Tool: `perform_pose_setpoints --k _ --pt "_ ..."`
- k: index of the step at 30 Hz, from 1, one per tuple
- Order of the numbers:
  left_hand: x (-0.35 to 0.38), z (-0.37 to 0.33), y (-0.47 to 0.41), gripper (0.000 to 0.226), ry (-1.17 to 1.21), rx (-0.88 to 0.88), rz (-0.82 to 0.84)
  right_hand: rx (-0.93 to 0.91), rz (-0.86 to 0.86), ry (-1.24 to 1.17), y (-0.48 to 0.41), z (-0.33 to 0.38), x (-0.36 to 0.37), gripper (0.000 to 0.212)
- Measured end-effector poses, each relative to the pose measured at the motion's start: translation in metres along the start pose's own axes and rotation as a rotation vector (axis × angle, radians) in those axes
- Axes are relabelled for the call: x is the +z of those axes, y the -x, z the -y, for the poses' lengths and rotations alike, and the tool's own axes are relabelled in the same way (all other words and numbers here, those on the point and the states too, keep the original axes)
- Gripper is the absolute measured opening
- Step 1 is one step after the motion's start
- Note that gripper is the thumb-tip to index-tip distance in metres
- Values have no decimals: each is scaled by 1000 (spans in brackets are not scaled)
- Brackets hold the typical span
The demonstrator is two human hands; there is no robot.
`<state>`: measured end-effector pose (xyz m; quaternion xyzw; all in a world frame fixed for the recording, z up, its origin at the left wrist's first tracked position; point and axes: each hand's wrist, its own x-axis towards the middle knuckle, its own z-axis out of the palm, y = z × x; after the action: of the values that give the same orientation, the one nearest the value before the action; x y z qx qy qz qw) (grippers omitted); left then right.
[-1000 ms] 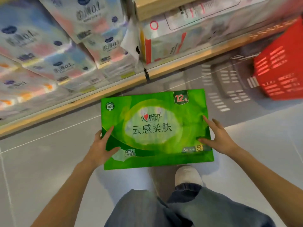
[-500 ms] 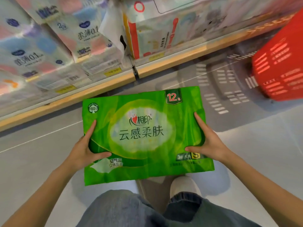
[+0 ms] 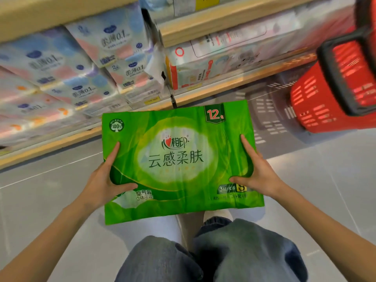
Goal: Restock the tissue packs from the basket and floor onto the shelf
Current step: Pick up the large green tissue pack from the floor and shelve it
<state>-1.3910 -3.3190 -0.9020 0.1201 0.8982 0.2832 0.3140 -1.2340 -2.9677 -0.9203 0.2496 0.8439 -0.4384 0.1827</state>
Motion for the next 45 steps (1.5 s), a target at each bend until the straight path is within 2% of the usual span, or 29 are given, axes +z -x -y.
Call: perform_pose_setpoints --k 6,13,19,26,35,41,45 --pt "-89 -83 60 120 -81 71 -23 -70 -113 -29 76 75 -64 122" --pt "-209 -206 158 120 -127 212 -147 -173 -278 -57 196 195 -169 120" --pt "-309 -318 243 116 -71 432 -251 -281 -470 -37 308 294 -265 117" --pt "-389 -437 316 108 -138 710 -406 -401 -716 0 429 378 -370 117" --pt "-430 -592 385 106 -100 1015 -518 -470 -1057 28 572 411 -474 115" --pt "-415 -684 411 104 -121 1165 -608 -486 -1242 79 639 399 -528 115" --pt "-399 -744 420 105 -106 1235 -587 -502 -1320 122 670 377 -569 116"
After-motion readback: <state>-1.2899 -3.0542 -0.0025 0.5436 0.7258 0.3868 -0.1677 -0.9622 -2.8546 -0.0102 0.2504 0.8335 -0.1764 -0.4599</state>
